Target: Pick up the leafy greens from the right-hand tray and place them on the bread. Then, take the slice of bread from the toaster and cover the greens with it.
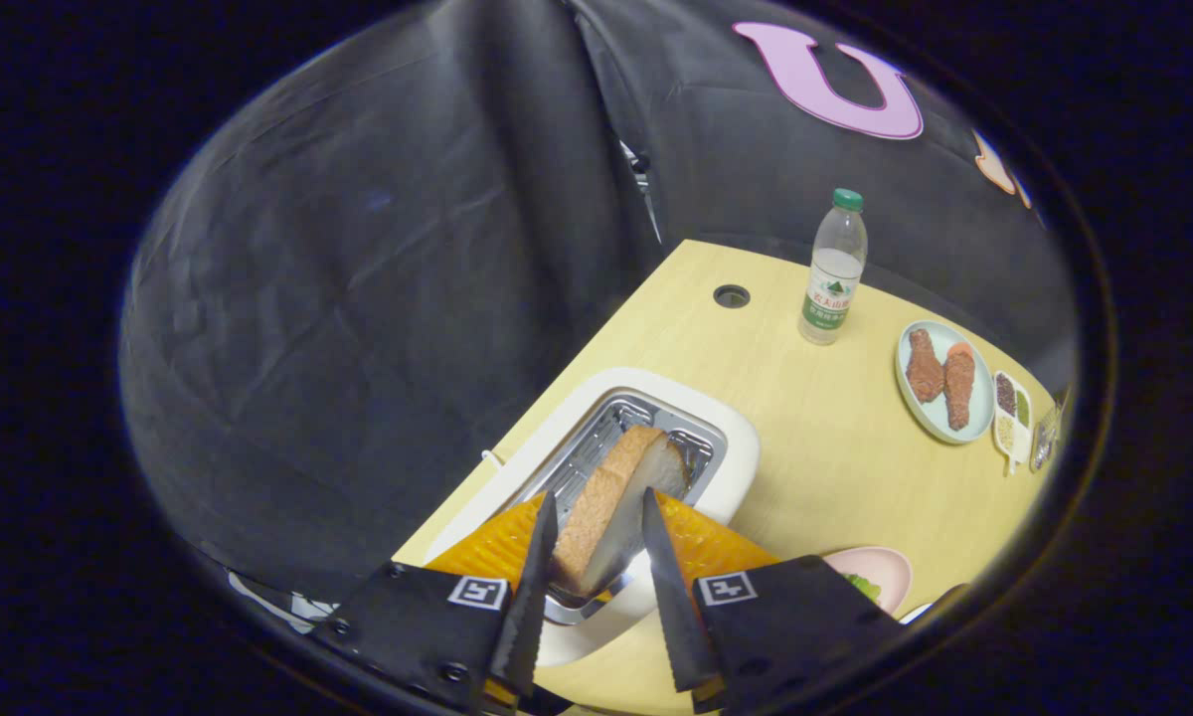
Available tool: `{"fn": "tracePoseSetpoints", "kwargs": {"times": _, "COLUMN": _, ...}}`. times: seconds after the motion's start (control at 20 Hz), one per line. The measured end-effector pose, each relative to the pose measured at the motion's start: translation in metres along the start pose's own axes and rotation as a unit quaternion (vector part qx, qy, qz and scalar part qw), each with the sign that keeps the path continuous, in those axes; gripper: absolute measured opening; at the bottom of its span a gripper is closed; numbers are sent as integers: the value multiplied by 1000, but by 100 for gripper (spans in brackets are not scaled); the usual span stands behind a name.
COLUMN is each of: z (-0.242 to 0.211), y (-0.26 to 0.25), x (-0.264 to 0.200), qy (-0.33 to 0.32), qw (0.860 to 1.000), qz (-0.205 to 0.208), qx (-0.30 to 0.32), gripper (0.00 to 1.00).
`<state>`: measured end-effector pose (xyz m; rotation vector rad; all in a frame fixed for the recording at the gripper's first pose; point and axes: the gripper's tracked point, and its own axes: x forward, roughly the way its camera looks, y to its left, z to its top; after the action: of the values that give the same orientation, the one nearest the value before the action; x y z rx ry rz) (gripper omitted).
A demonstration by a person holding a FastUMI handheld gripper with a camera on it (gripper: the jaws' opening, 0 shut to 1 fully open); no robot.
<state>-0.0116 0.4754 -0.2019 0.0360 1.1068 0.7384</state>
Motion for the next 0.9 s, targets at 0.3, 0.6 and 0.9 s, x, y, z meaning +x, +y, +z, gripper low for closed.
{"fn": "tracePoseSetpoints", "kwargs": {"times": 0.3, "z": 0, "y": -7, "x": -10, "qy": -10, "qw": 1000, "qz": 9, "qx": -7, "gripper": 18}}
{"fn": "tracePoseSetpoints", "kwargs": {"times": 0.6, "z": 12, "y": -11, "x": -40, "qy": -48, "qw": 998, "qz": 41, "qx": 16, "gripper": 14}}
{"fn": "tracePoseSetpoints", "kwargs": {"times": 0.9, "z": 23, "y": -48, "x": -71, "qy": -83, "qw": 991, "qz": 49, "qx": 87, "gripper": 11}}
